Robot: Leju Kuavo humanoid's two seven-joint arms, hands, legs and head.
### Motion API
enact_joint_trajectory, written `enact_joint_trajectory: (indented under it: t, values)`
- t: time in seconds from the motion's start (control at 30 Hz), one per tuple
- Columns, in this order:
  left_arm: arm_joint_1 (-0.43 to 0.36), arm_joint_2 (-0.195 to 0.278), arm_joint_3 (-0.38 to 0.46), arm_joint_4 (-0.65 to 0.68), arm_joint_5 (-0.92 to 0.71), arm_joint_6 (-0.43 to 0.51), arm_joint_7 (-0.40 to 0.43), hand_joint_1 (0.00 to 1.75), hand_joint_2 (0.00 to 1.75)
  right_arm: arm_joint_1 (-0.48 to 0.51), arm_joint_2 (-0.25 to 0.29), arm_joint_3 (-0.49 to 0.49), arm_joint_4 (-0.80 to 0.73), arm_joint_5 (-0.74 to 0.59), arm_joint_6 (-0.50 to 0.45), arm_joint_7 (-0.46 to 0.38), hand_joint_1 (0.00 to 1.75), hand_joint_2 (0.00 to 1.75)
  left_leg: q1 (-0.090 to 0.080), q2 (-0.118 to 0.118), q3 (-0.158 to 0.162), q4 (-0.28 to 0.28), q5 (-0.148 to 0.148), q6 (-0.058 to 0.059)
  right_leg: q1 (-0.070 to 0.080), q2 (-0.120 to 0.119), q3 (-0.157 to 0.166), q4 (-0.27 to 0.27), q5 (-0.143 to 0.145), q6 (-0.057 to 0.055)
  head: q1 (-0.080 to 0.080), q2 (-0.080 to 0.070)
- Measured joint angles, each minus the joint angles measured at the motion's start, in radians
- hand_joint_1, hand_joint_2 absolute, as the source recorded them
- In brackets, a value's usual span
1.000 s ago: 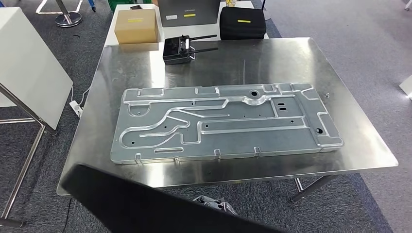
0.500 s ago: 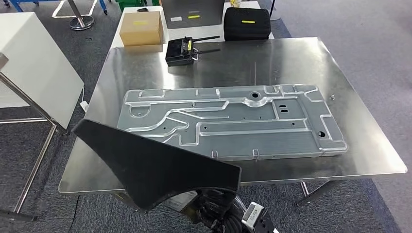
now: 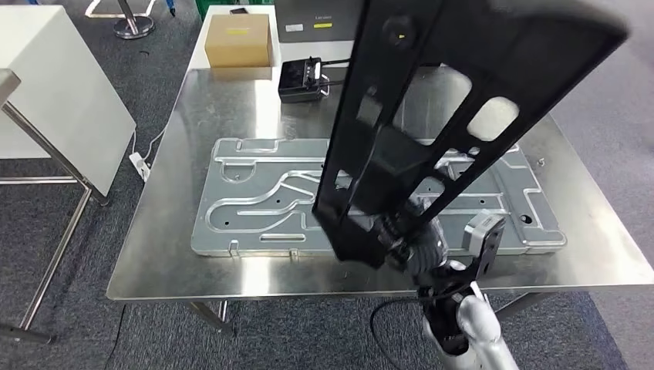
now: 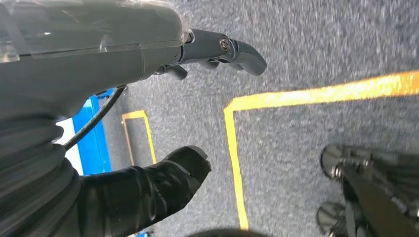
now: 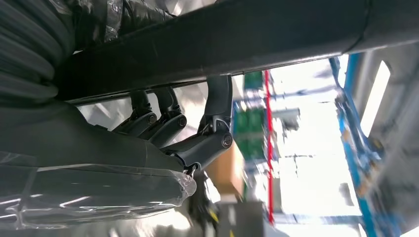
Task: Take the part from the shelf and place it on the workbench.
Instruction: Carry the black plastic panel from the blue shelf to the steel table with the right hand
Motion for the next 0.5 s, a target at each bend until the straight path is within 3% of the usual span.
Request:
enact_joint_trajectory:
  t: [0.07, 0.1, 0.13, 0.2, 0.27, 0.3, 0.4, 0.47, 0.5]
  values:
    - [0.0, 0.001, -0.002, 0.0, -0.001, 0.0, -0.001, 0.0, 1.75, -0.028, 0.0, -0.035, 0.008, 0.009, -0.022, 0.007, 1.75, 1.75, -0.001, -0.001, -0.002, 0.0, 0.0, 0.004, -0.001, 0.002, -0.063, 0.126, -0.051, 0.005, 0.0, 0.0]
    - [0.0, 0.001, -0.003, 0.0, -0.002, -0.001, -0.001, 0.0, 1.75, -0.037, 0.0, -0.046, 0.012, 0.021, -0.035, 0.01, 1.75, 1.75, -0.001, -0.002, -0.002, 0.001, 0.0, 0.004, -0.001, 0.003, -0.081, 0.158, -0.054, 0.005, 0.0, 0.0]
    - [0.0, 0.001, -0.004, 0.0, -0.002, -0.001, -0.001, 0.0, 1.75, -0.045, 0.0, -0.052, 0.016, 0.036, -0.045, 0.012, 1.75, 1.75, -0.002, -0.004, -0.001, 0.001, 0.0, 0.004, -0.002, 0.003, -0.082, 0.153, -0.037, 0.005, 0.0, 0.0]
    - [0.0, 0.001, -0.006, 0.0, -0.002, -0.001, -0.002, 0.0, 1.75, -0.057, 0.0, -0.058, 0.021, 0.058, -0.061, 0.015, 1.75, 1.75, -0.002, -0.007, 0.002, 0.002, -0.002, 0.002, -0.002, 0.004, -0.035, 0.044, 0.034, -0.001, 0.0, 0.0]
    - [-0.001, 0.0, -0.01, 0.0, -0.003, -0.002, -0.003, 0.0, 1.75, -0.068, 0.001, -0.06, 0.023, 0.073, -0.07, 0.014, 1.75, 1.75, -0.003, -0.009, 0.002, 0.003, -0.004, -0.004, 0.002, 0.008, 0.019, -0.075, 0.08, -0.009, 0.0, 0.0]
    - [-0.001, 0.0, -0.012, 0.0, -0.004, -0.002, -0.003, 0.0, 1.75, -0.072, 0.002, -0.061, 0.024, 0.089, -0.081, 0.012, 1.75, 1.75, -0.004, -0.01, 0.001, 0.004, -0.004, -0.009, 0.005, 0.01, 0.032, -0.108, 0.087, -0.012, 0.0, 0.0]
    - [0.0, -0.001, -0.017, 0.0, -0.006, -0.002, -0.004, 0.0, 1.75, -0.081, 0.007, -0.061, 0.028, 0.206, -0.154, 0.006, 1.75, 1.75, -0.005, -0.012, -0.003, 0.0, -0.002, -0.025, 0.007, 0.01, 0.032, -0.121, 0.088, -0.024, 0.0, 0.0]
    - [0.0, 0.0, -0.019, 0.0, -0.011, -0.001, -0.005, 0.0, 1.75, -0.089, 0.015, -0.057, 0.03, 0.35, -0.246, 0.007, 1.75, 1.75, -0.005, -0.01, -0.014, 0.029, -0.025, -0.034, 0.001, 0.008, 0.038, -0.13, 0.092, -0.036, -0.001, 0.0]
    - [0.0, 0.0, -0.019, 0.0, -0.013, -0.001, -0.006, 0.0, 1.75, -0.094, 0.02, -0.051, 0.031, 0.432, -0.298, 0.009, 1.75, 1.75, -0.004, -0.009, -0.031, 0.07, -0.049, -0.038, -0.001, 0.006, 0.04, -0.133, 0.094, -0.04, -0.001, 0.0]
